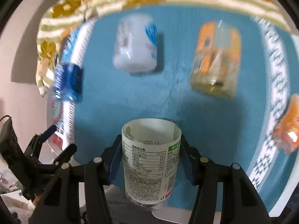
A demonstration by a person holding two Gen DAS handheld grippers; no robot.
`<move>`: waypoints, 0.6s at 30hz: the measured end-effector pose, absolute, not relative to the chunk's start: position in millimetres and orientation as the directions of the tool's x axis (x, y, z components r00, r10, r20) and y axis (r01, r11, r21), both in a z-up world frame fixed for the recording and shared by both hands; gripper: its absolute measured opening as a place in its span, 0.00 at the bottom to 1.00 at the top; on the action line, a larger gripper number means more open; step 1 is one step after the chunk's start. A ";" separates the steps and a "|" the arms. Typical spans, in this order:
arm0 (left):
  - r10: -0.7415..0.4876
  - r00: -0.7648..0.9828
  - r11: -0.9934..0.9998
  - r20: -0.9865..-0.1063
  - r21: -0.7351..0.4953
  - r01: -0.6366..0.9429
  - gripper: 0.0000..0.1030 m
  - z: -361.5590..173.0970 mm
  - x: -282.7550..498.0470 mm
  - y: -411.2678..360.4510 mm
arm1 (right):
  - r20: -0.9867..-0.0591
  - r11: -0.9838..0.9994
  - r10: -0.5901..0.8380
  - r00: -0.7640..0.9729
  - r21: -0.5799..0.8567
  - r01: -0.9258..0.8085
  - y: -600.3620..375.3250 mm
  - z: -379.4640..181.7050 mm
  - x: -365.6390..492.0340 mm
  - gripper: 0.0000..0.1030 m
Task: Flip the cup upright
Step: 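Grasp the cup with the right gripper and rotate it rim up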
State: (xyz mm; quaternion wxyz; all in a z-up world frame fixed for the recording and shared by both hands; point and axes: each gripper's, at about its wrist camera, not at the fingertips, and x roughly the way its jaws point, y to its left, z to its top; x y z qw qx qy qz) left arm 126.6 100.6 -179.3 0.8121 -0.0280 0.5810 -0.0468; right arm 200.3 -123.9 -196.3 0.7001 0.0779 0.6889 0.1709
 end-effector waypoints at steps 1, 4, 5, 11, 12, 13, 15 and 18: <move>-0.109 0.326 0.994 -0.939 -0.100 0.043 1.00 -176.3 126.3 100.1 | -0.933 0.929 0.355 0.052 0.347 -0.129 -126.6 -186.3 197.3 0.51; -0.115 0.336 0.993 -0.935 -0.107 0.042 1.00 -168.9 127.0 97.6 | -0.885 0.941 0.337 0.322 0.313 -0.126 -134.5 -157.7 183.2 0.51; -0.117 0.338 0.993 -0.934 -0.109 0.042 1.00 -167.3 127.3 96.6 | -0.855 0.946 0.323 0.404 0.299 -0.125 -135.7 -152.8 178.1 0.51; -0.088 0.343 0.995 -0.935 -0.067 0.071 1.00 -168.4 126.2 92.4 | -0.702 0.973 0.222 0.677 0.205 -0.107 -127.6 -162.3 163.4 0.51; -0.085 0.340 0.995 -0.936 -0.064 0.073 1.00 -170.5 125.2 92.4 | -0.689 0.974 0.213 0.693 0.205 -0.096 -126.7 -165.8 163.0 0.51; -0.084 0.337 0.995 -0.938 -0.063 0.073 1.00 -172.7 124.5 93.1 | -0.681 0.974 0.208 0.703 0.207 -0.087 -121.8 -168.7 164.3 0.51; -0.082 0.329 0.995 -0.941 -0.061 0.073 1.00 -176.5 123.2 94.7 | -0.678 0.977 0.185 0.712 0.202 -0.061 -119.9 -175.3 164.7 0.51; -0.073 0.326 0.996 -0.942 -0.050 0.077 1.00 -180.0 120.5 97.5 | -0.655 0.976 0.155 0.740 0.216 -0.014 -125.5 -178.9 166.0 0.51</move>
